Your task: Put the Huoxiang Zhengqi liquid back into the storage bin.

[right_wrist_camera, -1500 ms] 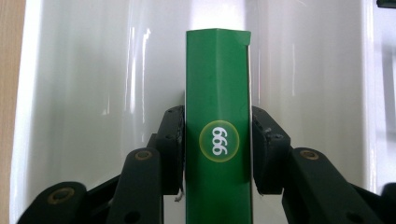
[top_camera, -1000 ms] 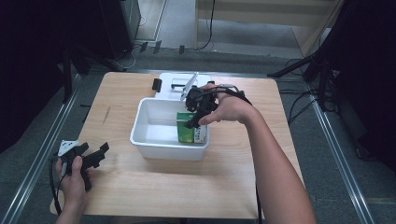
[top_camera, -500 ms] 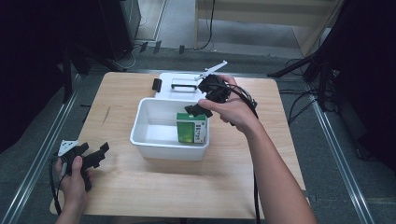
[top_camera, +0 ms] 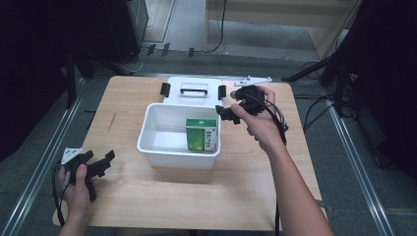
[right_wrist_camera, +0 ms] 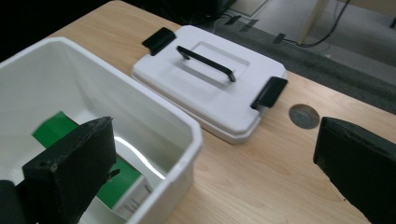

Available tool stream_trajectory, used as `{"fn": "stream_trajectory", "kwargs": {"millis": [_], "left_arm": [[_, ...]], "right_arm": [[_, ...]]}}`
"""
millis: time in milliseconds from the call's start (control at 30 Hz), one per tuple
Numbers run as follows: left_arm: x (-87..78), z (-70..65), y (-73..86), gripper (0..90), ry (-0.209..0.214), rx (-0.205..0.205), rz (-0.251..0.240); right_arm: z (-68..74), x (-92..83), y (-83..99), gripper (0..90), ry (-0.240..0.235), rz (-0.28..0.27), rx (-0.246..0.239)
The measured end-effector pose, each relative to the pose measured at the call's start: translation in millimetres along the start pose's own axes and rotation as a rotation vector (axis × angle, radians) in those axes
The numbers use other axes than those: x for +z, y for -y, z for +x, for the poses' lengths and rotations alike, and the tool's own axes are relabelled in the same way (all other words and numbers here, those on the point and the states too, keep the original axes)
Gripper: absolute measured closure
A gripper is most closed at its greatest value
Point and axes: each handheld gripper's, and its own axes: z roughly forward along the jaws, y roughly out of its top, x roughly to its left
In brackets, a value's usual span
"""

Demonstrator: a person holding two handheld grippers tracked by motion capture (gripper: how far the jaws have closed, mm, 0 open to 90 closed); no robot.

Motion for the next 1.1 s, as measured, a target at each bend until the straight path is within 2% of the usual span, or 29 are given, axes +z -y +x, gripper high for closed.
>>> {"fn": "stream_trajectory", "kwargs": {"millis": [200, 233, 400, 433, 567, 600, 767, 833, 1100], "left_arm": [[0.0, -0.1, 0.0, 14.6, -0.002, 0.002, 0.0], [-0.1, -0.2, -0.1, 14.6, -0.004, 0.005, 0.003], [0.1, -0.1, -0.2, 14.6, -0.002, 0.009, 0.005], [0.1, -0.2, -0.2, 14.6, -0.002, 0.009, 0.006], [-0.1, -0.4, -0.2, 14.6, -0.003, 0.01, 0.006], [0.0, -0.3, -0.2, 14.6, -0.005, 0.009, 0.007], [0.2, -0.9, -0.2, 14.6, -0.006, 0.007, 0.004], [0.3, -1.0, -0.2, 14.6, -0.006, 0.006, 0.003], [0.9, -1.5, -0.2, 14.6, -0.006, 0.007, 0.004]], "right_arm": [[-12.0, -7.5, 16.7, 0.0, 0.037, -0.034, 0.036], [-17.2, -11.1, 24.6, 0.0, 0.042, -0.045, 0.052], [-24.4, -17.2, 37.6, 0.0, 0.069, -0.063, 0.071], [-27.6, -20.9, 45.5, 0.0, 0.087, -0.069, 0.087], [-31.6, -25.6, 55.4, 0.0, 0.093, -0.083, 0.107], [-34.9, -28.9, 64.1, 0.0, 0.091, -0.096, 0.121], [-40.7, -32.8, 80.1, 0.0, 0.115, -0.102, 0.131], [-46.6, -36.4, 94.4, 0.0, 0.124, -0.114, 0.16], [-57.3, -45.8, 124.1, 0.0, 0.147, -0.142, 0.206]]}}
